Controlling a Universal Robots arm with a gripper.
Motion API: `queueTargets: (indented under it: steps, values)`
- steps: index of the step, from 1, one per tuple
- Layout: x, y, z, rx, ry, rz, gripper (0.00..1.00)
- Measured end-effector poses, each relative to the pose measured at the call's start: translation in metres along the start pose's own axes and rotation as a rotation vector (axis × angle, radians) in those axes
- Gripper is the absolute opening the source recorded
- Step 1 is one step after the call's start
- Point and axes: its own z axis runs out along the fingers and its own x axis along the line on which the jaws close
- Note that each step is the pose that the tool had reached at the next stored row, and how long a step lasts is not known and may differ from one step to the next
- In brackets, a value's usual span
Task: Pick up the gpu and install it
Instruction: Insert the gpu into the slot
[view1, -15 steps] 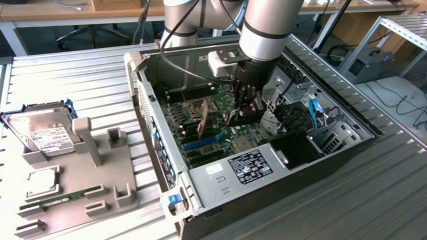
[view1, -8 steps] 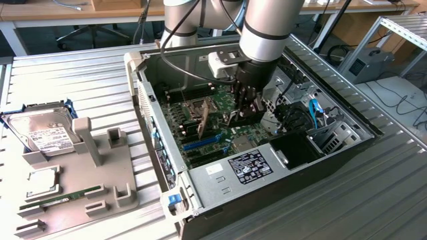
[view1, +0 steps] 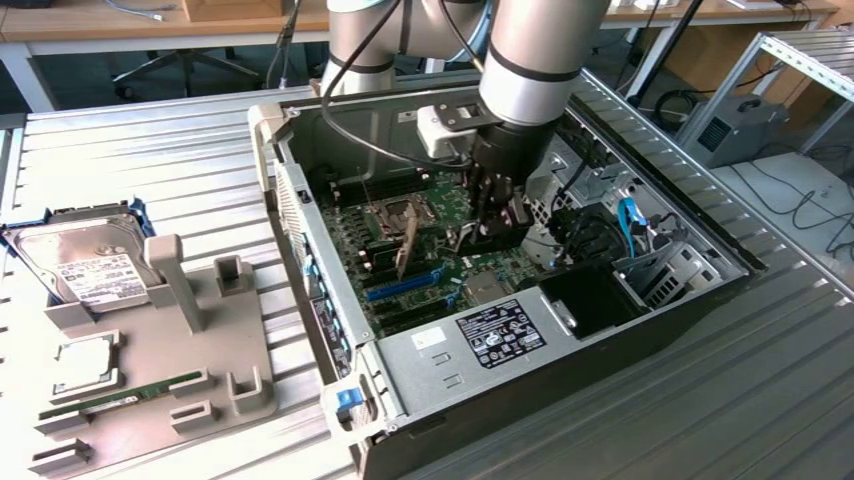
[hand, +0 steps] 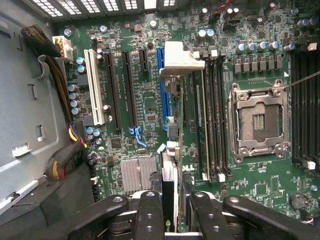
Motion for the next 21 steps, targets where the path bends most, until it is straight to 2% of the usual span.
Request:
queueTargets:
  steps: [21]
  values:
    - [0.0083,0.0003,0.0009,0.0,0.0,0.0,0.26]
